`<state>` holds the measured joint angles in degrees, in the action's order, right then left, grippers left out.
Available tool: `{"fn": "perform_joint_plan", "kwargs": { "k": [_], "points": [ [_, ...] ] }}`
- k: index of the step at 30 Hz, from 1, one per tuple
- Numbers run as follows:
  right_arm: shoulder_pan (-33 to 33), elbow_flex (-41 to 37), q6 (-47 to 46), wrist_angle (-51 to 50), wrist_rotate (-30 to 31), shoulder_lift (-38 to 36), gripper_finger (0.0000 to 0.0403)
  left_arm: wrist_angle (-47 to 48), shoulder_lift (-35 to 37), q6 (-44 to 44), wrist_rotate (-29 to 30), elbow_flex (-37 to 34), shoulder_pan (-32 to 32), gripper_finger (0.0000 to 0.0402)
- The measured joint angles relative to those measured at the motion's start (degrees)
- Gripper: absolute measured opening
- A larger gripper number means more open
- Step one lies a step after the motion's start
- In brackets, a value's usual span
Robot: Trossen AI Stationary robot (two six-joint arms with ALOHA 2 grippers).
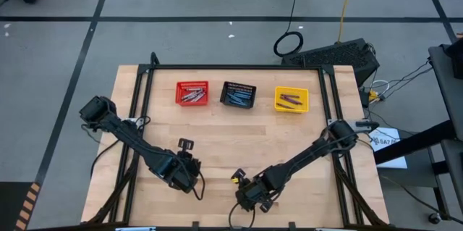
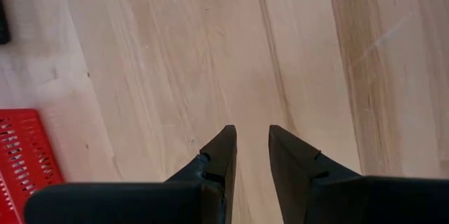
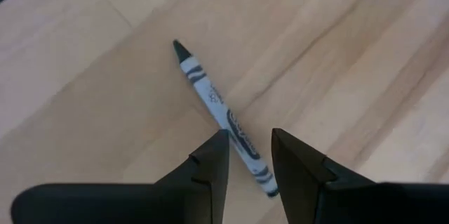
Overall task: Sort crayons
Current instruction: Put the gray crayon into the red bin
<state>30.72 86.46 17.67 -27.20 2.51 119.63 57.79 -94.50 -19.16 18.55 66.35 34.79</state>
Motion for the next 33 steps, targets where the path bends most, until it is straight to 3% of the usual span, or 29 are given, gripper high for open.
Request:
{"fn": "perform_joint_plan", "kwargs": {
  "k": [12,22,33],
  "points": [
    [-0.1,0.3,-0.9,0.1,-1.0,2.7,0.0093,-0.4,0.0,0.0,0.0,0.0,0.0,0.0077],
    [-1.1,0.2,-21.9,0.3,-1.1,2.9,0.001,-0.4,0.0,0.0,0.0,0.0,0.0,0.0077],
    [-1.8,0.1,-37.4,0.2,0.2,3.0,0.0003,-0.4,0.0,-0.1,0.0,0.0,0.0,0.0077]
  ]
}}
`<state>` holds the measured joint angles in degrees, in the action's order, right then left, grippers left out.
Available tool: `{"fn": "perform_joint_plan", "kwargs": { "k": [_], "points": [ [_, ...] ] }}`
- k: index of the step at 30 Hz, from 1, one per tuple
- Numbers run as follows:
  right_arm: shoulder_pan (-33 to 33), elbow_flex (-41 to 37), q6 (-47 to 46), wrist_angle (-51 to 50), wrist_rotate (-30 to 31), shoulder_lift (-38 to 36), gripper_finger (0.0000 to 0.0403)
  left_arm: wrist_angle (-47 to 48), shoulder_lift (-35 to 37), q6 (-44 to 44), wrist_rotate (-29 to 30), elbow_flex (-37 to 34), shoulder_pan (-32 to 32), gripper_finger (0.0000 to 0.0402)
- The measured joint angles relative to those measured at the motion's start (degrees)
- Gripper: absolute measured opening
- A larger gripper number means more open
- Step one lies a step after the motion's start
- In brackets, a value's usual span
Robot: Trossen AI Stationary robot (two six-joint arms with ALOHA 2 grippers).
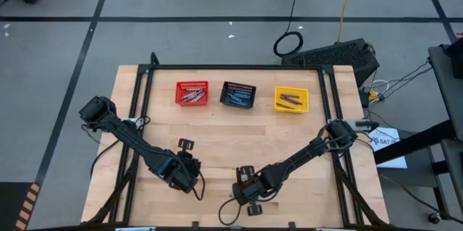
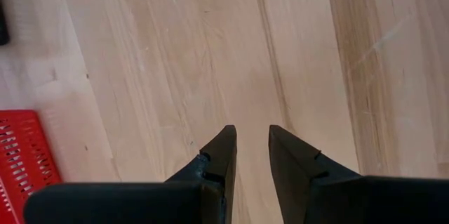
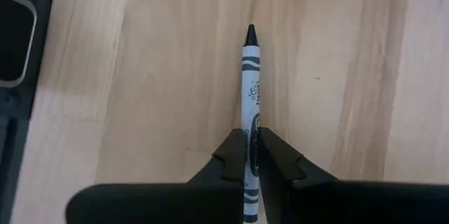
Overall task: Sort crayons
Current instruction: Put the gray crayon into the red bin
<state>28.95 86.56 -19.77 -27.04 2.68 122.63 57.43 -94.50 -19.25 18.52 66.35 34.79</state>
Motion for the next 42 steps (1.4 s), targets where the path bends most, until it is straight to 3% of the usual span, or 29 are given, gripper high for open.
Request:
{"fn": "perform_joint_plan", "kwargs": {
  "k": [10,22,27,33,42],
  "points": [
    [0.4,-0.3,-7.9,-0.1,1.1,-2.4,0.0001,-0.3,0.0,-4.4,0.3,0.0,0.0,0.0077],
    [4.2,-0.3,-8.3,-3.1,23.2,-17.5,0.0,-12.9,0.0,-5.9,10.6,0.0,1.4,0.0077],
    [7.6,-0.1,-7.3,-3.3,31.4,-22.6,0.0,-21.7,0.0,-3.9,13.3,0.0,1.5,0.0077],
    [10.6,-0.1,-4.9,-2.7,38.4,-26.0,0.0,-38.0,0.0,5.6,13.5,0.0,1.1,0.0077],
    [13.2,-0.1,1.9,4.3,39.5,-26.5,0.0,-61.4,0.0,15.4,13.4,0.0,-1.2,0.0077]
  ]
}}
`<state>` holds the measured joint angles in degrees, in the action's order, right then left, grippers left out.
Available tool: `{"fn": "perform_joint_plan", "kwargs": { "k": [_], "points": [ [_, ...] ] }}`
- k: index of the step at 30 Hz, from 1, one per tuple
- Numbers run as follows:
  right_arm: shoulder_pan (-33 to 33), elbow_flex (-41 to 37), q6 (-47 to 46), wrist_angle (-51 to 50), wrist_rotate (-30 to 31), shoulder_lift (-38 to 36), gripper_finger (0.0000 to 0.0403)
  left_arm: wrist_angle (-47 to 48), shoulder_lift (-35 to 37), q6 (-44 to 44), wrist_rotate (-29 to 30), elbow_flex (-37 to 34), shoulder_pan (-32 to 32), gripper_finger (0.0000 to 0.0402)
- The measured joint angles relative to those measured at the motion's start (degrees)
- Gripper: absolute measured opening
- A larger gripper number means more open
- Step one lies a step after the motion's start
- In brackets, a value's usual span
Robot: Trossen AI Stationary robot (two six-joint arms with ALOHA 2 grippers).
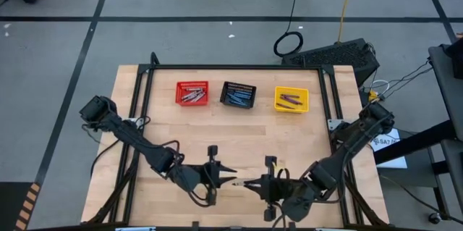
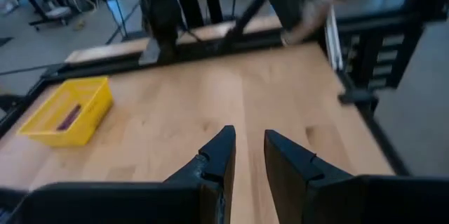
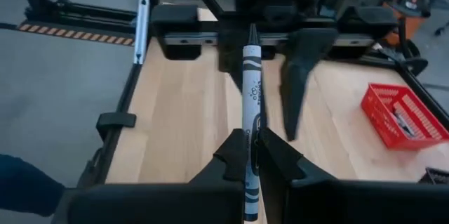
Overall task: Sort crayons
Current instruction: Put the gray crayon into the red bin
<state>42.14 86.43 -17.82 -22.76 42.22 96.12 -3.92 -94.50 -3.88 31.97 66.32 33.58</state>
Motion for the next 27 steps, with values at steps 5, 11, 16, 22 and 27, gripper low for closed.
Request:
{"fn": "perform_joint_plan", "kwargs": {
  "k": [5,11,16,22,27],
  "points": [
    [0.4,0.0,1.0,0.3,2.8,0.0,0.0,-5.0,0.0,-0.1,-4.3,0.0,-0.7,0.0077],
    [0.4,0.0,1.0,0.3,2.9,0.0,0.0,-10.4,0.0,-0.1,-6.9,0.0,-0.6,0.0077],
    [0.4,0.0,1.0,0.3,3.0,0.0,0.0,-12.8,0.0,0.2,-6.7,0.0,-0.9,0.0077],
    [0.3,0.0,1.0,0.3,3.0,0.0,0.0,-14.8,0.0,1.3,-7.2,0.0,-1.0,0.0077],
    [0.2,0.0,1.0,0.3,3.0,0.0,0.0,-16.1,0.0,1.6,-7.5,0.0,-1.0,0.0077]
  ]
}}
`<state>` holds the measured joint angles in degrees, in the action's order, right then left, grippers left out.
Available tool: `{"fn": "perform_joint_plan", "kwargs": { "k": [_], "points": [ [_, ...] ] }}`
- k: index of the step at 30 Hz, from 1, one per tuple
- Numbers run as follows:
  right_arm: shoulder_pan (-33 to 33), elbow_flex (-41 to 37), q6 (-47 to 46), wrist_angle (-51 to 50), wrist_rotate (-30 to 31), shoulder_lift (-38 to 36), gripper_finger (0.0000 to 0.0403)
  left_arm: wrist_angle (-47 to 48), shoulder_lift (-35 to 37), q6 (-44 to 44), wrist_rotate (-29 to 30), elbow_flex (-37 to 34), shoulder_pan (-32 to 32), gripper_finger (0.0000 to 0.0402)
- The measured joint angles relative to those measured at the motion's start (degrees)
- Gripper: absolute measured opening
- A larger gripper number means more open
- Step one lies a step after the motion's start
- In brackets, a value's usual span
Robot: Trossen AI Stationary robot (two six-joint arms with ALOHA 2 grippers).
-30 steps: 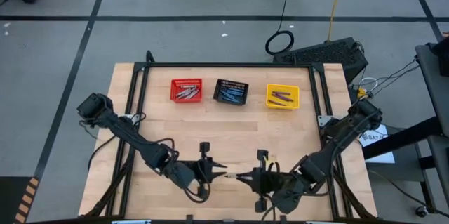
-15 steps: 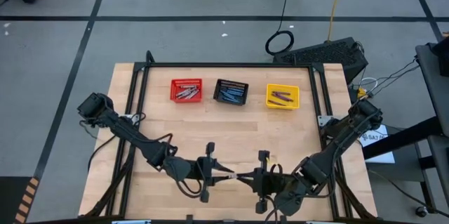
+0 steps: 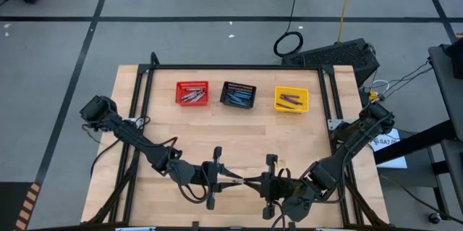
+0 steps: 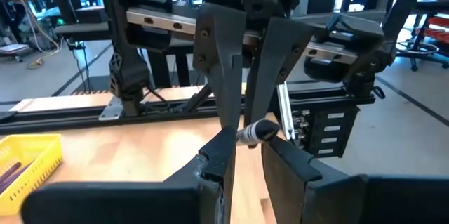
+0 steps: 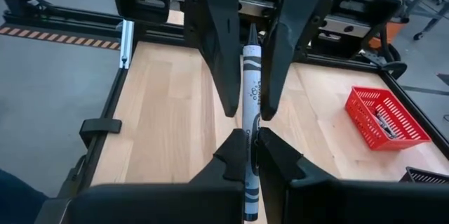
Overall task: Sort crayons
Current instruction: Put the gray crayon into the red bin
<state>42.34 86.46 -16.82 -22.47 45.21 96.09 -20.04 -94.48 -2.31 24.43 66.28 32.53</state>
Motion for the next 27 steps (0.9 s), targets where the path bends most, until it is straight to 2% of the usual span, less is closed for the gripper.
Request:
{"fn": "perform_joint_plan", "kwargs": {
  "k": [13,20,27],
  "points": [
    [-1.3,0.0,0.0,0.0,0.0,0.0,0.0,-0.6,0.0,1.8,-0.1,0.0,-1.1,0.0074],
    [-1.4,0.0,-0.1,-0.2,-0.1,0.0,0.0004,-0.3,0.0,5.9,-0.2,0.0,-1.4,0.0013],
    [-1.4,0.0,-0.4,-0.4,-0.1,0.0,0.0027,0.9,0.0,8.4,0.2,0.0,-1.6,0.0013]
  ]
}}
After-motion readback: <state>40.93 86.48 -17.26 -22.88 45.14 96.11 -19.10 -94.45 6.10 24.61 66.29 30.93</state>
